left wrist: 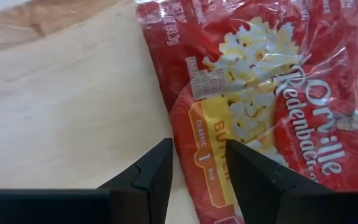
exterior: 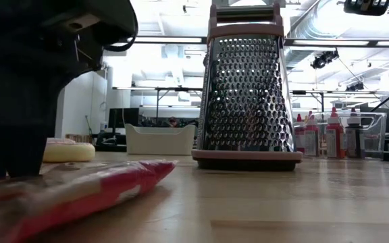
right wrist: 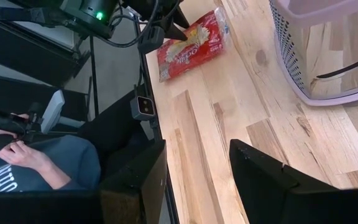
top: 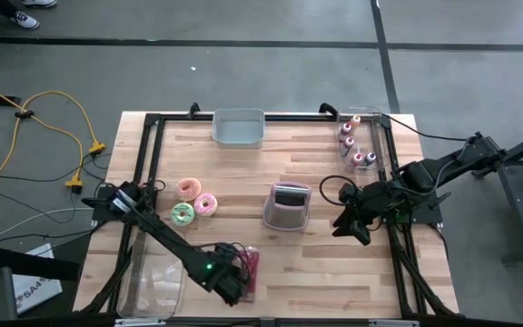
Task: Pick & Place Food Item
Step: Put the popcorn pack into the left transparent bin
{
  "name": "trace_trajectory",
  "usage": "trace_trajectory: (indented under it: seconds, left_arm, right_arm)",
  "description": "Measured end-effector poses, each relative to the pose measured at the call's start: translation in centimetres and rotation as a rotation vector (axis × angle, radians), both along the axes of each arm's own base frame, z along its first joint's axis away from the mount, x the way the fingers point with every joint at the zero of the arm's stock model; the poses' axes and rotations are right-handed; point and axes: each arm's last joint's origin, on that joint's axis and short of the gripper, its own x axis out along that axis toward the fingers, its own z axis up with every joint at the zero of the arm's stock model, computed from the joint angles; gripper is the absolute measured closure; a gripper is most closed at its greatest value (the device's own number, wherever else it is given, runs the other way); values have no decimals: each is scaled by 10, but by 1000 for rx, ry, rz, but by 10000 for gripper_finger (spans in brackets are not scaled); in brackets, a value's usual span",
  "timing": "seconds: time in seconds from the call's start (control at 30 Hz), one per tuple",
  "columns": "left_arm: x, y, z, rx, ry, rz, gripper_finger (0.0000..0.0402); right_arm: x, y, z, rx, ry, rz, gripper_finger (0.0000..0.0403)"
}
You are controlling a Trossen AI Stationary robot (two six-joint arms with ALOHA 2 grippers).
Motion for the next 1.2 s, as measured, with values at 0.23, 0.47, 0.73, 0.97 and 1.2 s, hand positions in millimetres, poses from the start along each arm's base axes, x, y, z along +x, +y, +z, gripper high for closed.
trace_trajectory:
  seconds: [0.23,0.47,0.73,0.97,1.2]
  left_arm:
    - [1,-1,-4,-25,-36,-5,256]
    - [3,-2,-1,-32,-68,-9,256]
    - [7,-3,0,-20,-124,-27,257]
    - [7,-3,1,-13,-123,-47,257]
    - [4,-6,1,-16,-120,-58,257]
  right_arm:
    - [0,0,0,0,0,0,238]
    - [0,0,0,0,0,0,238]
    - [0,0,0,0,0,0,238]
    - [0,0,0,0,0,0,238]
    - [0,0,0,0,0,0,238]
